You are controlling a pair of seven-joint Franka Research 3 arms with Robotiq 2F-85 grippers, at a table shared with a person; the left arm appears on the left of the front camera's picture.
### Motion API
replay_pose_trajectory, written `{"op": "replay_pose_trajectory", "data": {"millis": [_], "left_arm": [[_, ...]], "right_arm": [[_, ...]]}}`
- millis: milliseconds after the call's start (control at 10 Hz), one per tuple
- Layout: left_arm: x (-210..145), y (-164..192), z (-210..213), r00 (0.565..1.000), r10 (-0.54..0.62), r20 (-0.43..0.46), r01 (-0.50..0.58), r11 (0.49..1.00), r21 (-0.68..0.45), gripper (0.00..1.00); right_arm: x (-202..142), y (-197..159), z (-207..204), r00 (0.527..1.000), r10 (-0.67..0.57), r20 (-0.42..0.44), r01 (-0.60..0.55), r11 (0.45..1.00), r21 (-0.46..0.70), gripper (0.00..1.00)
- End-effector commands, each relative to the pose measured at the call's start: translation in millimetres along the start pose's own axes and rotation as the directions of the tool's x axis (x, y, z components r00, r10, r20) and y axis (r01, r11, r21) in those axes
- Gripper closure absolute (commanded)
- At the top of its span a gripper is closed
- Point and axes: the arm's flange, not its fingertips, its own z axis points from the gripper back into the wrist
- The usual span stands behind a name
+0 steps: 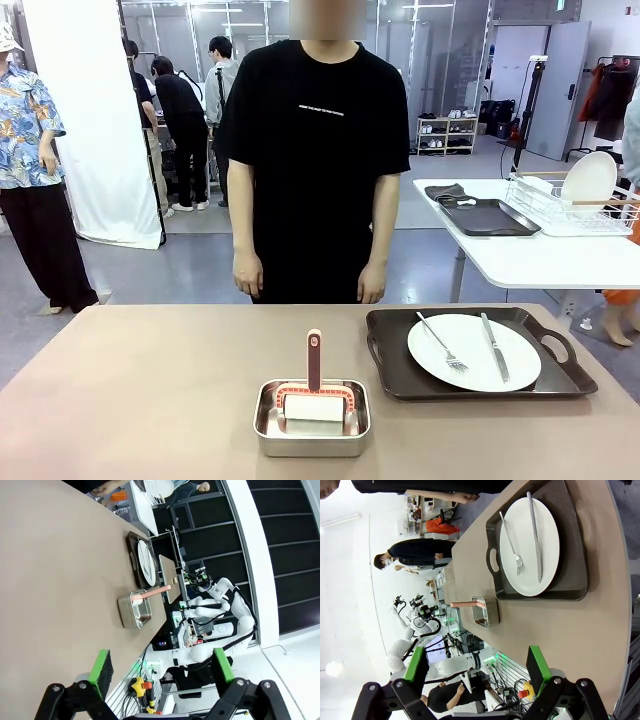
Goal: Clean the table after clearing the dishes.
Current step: When the right (or left) Handle tray is removed, use the right hand (or left hand) to clean the right (or left) side of the table with the Lint Roller.
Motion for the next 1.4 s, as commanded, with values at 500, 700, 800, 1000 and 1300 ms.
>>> {"op": "replay_pose_trajectory", "data": {"millis": [500,700,800,1000,1300], "left_arm": [[-3.2,-4.7,0.5,1.0,-0.009,0.009,0.009,1.0,-0.001,0.0],[-3.2,-4.7,0.5,1.0,-0.009,0.009,0.009,1.0,-0.001,0.0],[-3.2,-4.7,0.5,1.0,-0.009,0.009,0.009,1.0,-0.001,0.0],[-3.2,-4.7,0.5,1.0,-0.009,0.009,0.009,1.0,-0.001,0.0],[-3.2,-4.7,0.5,1.0,-0.009,0.009,0.009,1.0,-0.001,0.0]], "right_arm": [[-2.4,2.8,-0.5,1.0,0.004,0.0,-0.004,1.0,0.003,0.0],[-2.4,2.8,-0.5,1.0,0.004,0.0,-0.004,1.0,0.003,0.0],[-2.4,2.8,-0.5,1.0,0.004,0.0,-0.004,1.0,0.003,0.0],[-2.4,2.8,-0.5,1.0,0.004,0.0,-0.004,1.0,0.003,0.0],[-2.4,2.8,-0.5,1.0,0.004,0.0,-0.004,1.0,0.003,0.0]]}}
